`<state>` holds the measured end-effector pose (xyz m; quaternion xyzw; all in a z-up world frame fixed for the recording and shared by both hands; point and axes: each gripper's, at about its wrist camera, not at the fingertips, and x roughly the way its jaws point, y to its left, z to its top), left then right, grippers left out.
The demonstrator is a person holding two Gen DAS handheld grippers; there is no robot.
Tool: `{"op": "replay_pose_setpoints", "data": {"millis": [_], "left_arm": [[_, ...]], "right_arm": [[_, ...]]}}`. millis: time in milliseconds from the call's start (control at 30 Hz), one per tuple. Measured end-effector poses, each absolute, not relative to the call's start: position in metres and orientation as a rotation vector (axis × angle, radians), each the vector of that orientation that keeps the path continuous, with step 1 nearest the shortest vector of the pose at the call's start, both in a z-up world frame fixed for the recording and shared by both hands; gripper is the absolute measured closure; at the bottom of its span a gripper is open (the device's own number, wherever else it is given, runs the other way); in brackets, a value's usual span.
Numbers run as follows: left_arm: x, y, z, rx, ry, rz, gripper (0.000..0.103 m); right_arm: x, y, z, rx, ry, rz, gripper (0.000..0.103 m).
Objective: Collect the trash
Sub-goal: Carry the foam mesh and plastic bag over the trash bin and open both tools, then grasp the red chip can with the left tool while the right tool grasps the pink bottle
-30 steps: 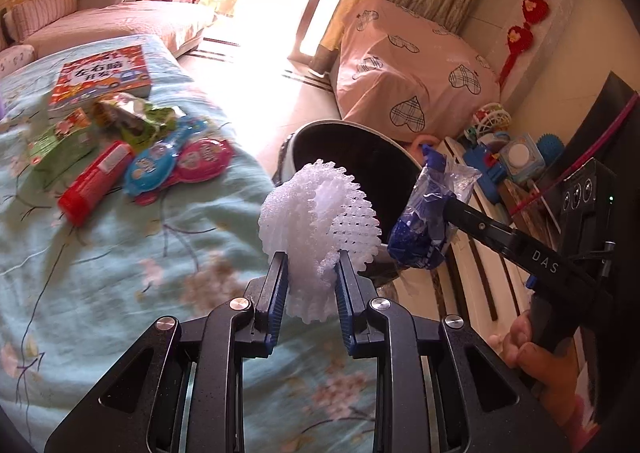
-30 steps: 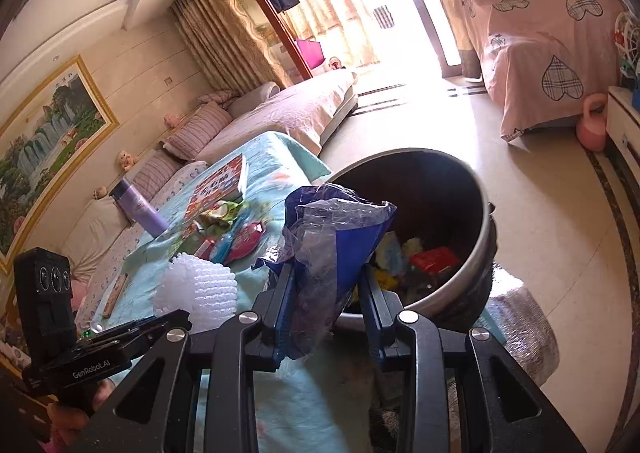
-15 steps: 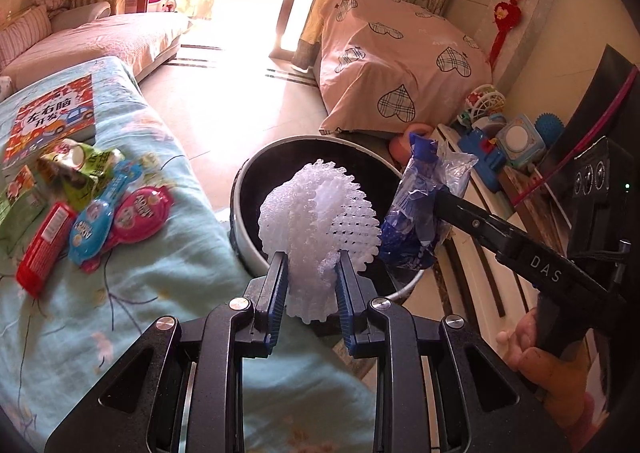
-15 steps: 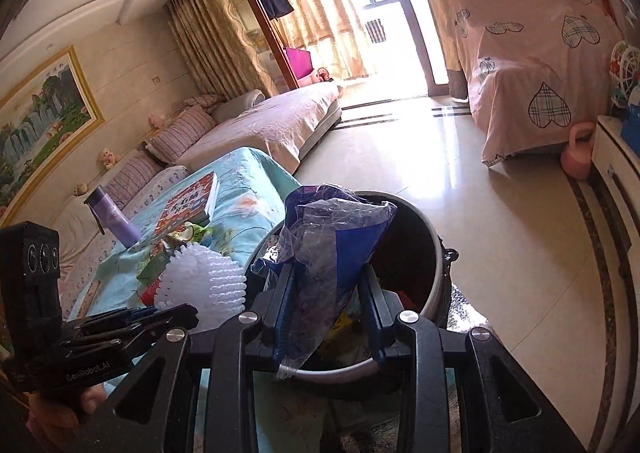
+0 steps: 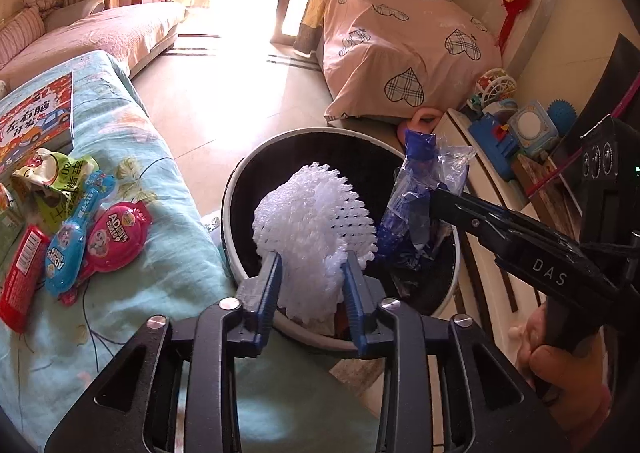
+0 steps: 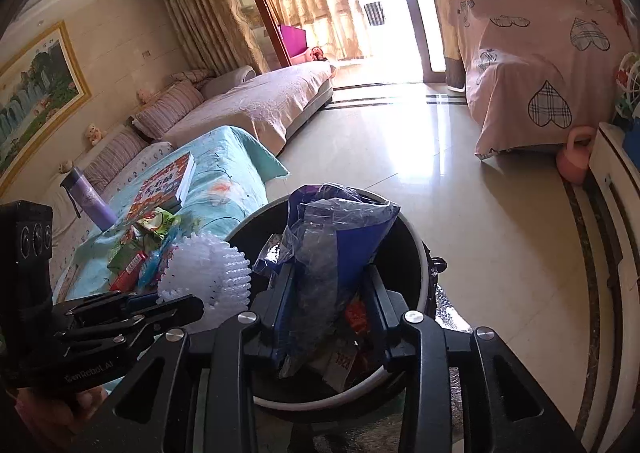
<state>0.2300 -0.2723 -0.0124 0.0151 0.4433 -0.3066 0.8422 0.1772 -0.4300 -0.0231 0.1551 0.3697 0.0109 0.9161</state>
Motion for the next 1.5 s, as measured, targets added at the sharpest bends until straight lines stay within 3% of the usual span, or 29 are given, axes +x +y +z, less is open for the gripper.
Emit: {"op": "replay_pose_setpoints", "data": {"millis": [67, 133, 300, 467, 800, 1500], "left_arm": [[0.230, -0.271, -0.013, 0.032, 0.932, -0.638, 0.054], [0.227, -0.266, -0.012, 0.023, 0.919, -0.641, 0.048], [0.215, -0.252, -0.010, -0.003, 0.903, -0.644, 0.045], [0.199, -0.217, -0.013, -0.060, 0.894, -0.610, 0.044], [0.180, -0.136, -0.027, -0.138, 0.905, -0.478, 0.044], [0.192, -0.042, -0.031, -0.127, 0.905, -0.317, 0.044]], "right_arm": [[0.180, -0.432, -0.026, 0.329, 0.772, 0.015, 0.055], [0.180, -0.435, -0.027, 0.347, 0.772, 0.011, 0.050], [0.168, -0.432, -0.025, 0.383, 0.748, 0.013, 0.043], [0.154, -0.420, -0.023, 0.415, 0.719, 0.035, 0.027], [0.132, -0.363, -0.022, 0.426, 0.695, 0.124, 0.021], [0.175, -0.262, -0.026, 0.240, 0.728, 0.293, 0.022]]}}
